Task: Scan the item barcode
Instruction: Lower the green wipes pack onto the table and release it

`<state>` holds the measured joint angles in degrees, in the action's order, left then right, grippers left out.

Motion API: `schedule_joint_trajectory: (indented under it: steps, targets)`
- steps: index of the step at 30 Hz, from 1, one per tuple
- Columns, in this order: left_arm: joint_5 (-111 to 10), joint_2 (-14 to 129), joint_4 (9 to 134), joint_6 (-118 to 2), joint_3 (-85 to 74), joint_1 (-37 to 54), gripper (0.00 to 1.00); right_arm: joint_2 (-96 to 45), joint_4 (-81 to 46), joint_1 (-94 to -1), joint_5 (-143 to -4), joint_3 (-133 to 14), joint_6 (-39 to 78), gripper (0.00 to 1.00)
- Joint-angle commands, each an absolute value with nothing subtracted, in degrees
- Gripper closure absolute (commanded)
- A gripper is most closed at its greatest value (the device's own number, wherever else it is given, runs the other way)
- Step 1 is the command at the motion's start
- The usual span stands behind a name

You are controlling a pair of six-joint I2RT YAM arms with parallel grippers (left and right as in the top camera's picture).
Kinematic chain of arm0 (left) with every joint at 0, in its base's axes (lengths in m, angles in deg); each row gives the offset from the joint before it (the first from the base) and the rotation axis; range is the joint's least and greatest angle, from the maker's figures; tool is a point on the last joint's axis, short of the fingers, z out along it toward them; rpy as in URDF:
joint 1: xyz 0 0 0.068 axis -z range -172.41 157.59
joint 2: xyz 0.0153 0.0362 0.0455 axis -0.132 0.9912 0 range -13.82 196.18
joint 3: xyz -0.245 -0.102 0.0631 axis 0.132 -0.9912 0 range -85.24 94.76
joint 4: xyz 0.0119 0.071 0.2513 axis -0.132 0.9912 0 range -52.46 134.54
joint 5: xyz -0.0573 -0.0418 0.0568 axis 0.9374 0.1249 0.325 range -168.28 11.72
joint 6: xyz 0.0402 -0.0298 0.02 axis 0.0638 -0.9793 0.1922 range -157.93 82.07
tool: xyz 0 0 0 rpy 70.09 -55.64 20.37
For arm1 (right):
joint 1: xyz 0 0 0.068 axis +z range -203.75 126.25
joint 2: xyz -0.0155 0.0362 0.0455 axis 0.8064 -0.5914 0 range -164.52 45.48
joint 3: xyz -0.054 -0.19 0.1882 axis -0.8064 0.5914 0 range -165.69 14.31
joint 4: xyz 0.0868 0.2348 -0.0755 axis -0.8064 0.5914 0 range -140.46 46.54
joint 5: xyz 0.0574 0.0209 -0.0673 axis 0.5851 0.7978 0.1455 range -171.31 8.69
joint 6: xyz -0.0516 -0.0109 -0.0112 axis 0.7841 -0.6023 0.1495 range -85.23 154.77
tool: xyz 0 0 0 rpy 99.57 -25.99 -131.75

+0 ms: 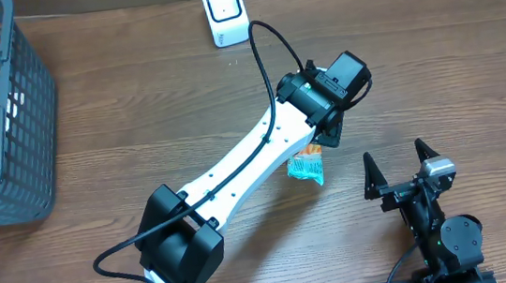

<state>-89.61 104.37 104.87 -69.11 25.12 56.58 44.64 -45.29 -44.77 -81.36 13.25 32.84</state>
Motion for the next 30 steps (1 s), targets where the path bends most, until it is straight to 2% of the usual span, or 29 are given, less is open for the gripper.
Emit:
schedule_joint_trajectory:
  steps: [1, 11, 13, 17, 22, 25, 30]
  targets:
    - [-87.66, 104.05, 105.31, -68.36, 25.41, 56.36, 0.37, 45.31, -45.66, -45.15, -81.69, 13.86, 32.36, 0.0]
    - [-87.66, 104.05, 103.49, -70.27, 19.75, 56.36, 0.36, 45.31, -45.66, -45.15, -81.67, 13.86, 32.36, 0.0]
    - [-87.66, 104.05, 103.25, -70.27, 19.59, 56.36, 0.4, 45.31, -45.66, -45.15, -81.69, 13.86, 32.36, 0.0]
    - [-87.6, 104.02, 102.86, -70.27, 19.97, 56.34, 0.56, 45.31, -45.66, -45.15, -81.69, 13.86, 32.36, 0.0]
    - [-87.6, 104.02, 103.58, -70.22, 22.15, 56.34, 0.57, 45.31, -45.66, -45.15, -81.67, 13.86, 32.36, 0.0]
    - [-87.62, 104.02, 104.21, -70.05, 23.51, 56.32, 0.62, 45.31, -45.66, -45.15, -81.67, 13.86, 32.36, 0.0]
    - [-87.86, 104.0, 107.88, -70.03, 27.16, 55.68, 0.64, 45.31, -45.66, -45.15, -81.67, 13.86, 32.36, 0.0]
